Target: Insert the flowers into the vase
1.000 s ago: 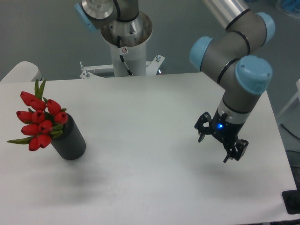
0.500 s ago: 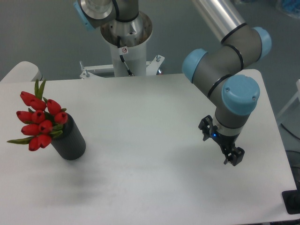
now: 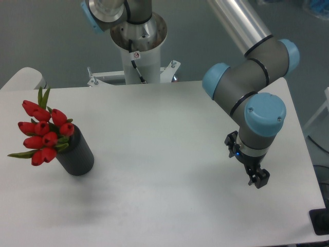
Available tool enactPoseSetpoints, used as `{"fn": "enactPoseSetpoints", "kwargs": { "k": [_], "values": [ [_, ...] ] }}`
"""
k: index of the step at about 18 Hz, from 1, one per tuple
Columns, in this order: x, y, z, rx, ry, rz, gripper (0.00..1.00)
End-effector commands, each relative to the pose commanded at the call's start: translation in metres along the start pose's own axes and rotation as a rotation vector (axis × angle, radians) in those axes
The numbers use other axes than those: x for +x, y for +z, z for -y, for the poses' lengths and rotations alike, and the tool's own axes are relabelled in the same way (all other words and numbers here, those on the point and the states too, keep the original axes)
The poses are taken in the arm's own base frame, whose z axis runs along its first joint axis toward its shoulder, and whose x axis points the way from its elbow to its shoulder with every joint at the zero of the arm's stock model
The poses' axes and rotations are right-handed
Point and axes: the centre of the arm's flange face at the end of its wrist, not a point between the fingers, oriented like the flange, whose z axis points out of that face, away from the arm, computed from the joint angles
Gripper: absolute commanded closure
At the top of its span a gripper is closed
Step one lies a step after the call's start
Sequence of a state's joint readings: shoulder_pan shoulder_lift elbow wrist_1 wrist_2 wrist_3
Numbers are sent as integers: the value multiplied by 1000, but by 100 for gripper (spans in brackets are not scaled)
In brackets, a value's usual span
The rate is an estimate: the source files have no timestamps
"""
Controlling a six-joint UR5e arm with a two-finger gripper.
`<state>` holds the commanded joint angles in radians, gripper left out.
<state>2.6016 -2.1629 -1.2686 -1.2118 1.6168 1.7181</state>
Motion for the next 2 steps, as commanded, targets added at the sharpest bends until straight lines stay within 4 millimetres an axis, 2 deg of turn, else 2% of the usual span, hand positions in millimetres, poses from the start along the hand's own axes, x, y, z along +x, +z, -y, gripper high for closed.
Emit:
{"fn": "enactPoseSetpoints", "kwargs": {
  "k": [2],
  "values": [
    [0, 0, 0, 0, 0, 0, 0]
  ]
}}
